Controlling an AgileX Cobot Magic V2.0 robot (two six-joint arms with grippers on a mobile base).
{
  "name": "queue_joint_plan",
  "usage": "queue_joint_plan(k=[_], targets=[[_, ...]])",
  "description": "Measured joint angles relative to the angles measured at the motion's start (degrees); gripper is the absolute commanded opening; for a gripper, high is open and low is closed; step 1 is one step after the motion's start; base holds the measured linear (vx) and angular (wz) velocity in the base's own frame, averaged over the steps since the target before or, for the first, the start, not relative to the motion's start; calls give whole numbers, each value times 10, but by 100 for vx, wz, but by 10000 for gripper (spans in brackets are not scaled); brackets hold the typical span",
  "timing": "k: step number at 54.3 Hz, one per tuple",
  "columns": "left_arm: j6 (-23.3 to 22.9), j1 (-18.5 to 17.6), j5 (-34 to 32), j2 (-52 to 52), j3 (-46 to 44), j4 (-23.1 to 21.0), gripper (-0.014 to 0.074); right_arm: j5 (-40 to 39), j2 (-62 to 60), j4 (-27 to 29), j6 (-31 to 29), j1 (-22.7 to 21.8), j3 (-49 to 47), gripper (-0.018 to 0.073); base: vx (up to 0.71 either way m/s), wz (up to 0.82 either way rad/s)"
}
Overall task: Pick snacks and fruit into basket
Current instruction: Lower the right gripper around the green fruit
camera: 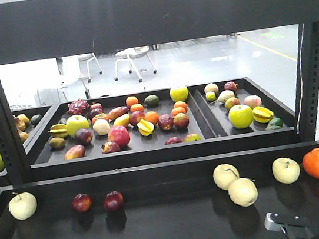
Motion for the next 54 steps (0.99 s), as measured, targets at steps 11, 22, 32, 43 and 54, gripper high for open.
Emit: queue_joint_plan(k=[11,22,32,43,54], targets=[[0,0,0,0,0,0,-8,-9,0,-1,1,0,0,603,0,0],[0,0,0,0,0,0,-8,-9,0,-1,1,0,0,603,0,0],[0,0,0,0,0,0,-8,-9,0,-1,1,0,0,603,0,0],[0,0,0,0,0,0,-8,-9,0,-1,1,0,0,599,0,0],[0,0,0,0,0,0,-8,-4,24,-1,1,0,-2,598,0,0]])
